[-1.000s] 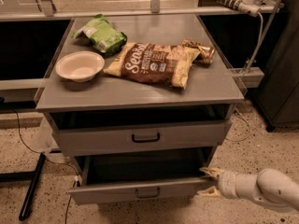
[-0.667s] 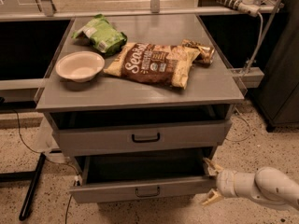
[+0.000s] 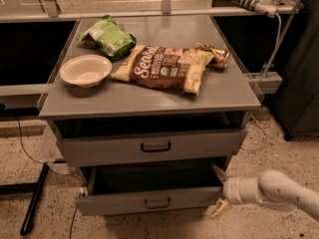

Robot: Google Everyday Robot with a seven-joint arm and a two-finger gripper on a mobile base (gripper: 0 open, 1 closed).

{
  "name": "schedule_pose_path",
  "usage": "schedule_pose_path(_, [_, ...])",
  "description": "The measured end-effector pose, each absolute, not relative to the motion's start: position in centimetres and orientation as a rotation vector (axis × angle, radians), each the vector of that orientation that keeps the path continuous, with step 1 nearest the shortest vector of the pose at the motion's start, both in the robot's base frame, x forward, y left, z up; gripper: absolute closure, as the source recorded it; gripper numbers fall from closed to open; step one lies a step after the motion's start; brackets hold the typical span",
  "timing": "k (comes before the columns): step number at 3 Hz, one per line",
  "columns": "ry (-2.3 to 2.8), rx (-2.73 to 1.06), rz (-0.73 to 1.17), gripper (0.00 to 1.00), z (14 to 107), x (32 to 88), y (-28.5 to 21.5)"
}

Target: Open middle drawer

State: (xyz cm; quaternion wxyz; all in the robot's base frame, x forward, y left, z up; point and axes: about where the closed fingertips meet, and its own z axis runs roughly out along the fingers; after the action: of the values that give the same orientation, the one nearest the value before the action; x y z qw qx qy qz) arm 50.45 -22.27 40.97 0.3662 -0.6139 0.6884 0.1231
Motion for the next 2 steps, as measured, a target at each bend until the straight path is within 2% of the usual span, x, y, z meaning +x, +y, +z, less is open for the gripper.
schedule_pose_path(1, [1.772,-1.581,0.320,0.00,40.75,50.52,-22.19])
schedule_pose_path(2, [1.772,-1.581,0.320,0.19,40.75,50.52,-22.19])
